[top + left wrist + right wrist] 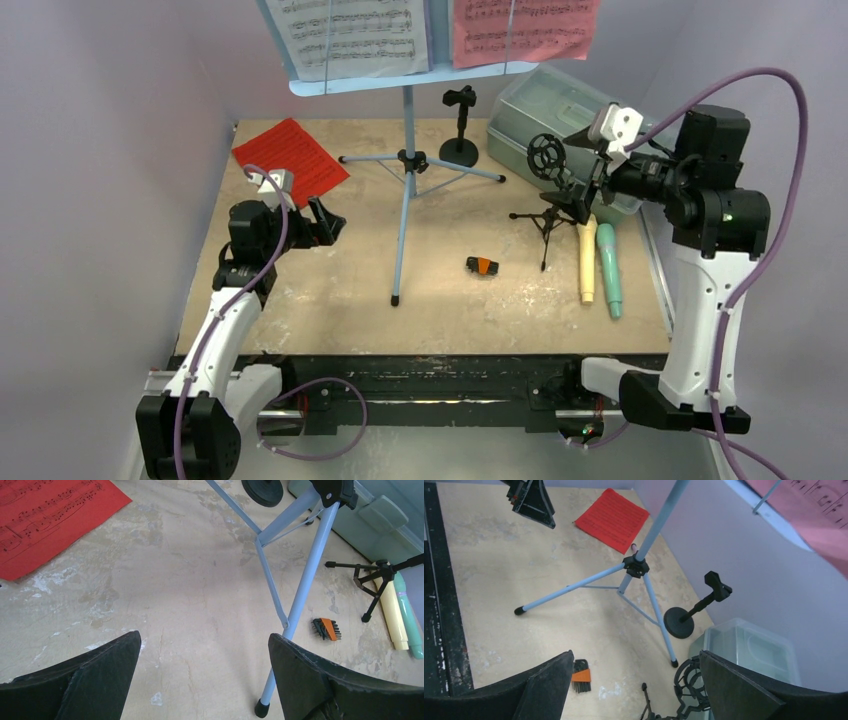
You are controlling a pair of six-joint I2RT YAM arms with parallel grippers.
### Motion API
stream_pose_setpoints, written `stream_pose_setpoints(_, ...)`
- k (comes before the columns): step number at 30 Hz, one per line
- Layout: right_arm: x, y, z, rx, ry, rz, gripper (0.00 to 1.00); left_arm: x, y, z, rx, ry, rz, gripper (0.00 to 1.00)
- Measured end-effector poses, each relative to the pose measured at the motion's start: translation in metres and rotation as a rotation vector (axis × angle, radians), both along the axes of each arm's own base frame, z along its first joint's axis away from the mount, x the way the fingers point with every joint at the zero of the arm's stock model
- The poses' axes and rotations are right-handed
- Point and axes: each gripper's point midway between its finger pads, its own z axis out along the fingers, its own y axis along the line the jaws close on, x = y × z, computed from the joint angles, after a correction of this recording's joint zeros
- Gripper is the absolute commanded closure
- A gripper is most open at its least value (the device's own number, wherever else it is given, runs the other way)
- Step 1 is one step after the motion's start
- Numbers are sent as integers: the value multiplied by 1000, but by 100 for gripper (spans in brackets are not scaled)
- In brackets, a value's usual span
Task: Pack up the instrument practice props
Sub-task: Pick up the sheet music from the music stand.
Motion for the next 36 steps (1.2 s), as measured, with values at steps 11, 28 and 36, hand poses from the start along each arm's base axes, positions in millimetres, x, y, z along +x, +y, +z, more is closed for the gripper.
stream_pose_setpoints(11, -2, -5, 51, 46, -94, -94, 1, 0, 1, -1, 2, 3, 4, 1)
stream_pose_setpoints(28, 15, -21, 148, 308, -183, -247, 1, 1, 1, -7, 6, 23, 5, 1)
stream_pose_setpoints(36, 51, -37, 185, 567, -122, -340, 1, 1, 1, -9, 10, 31, 3, 1)
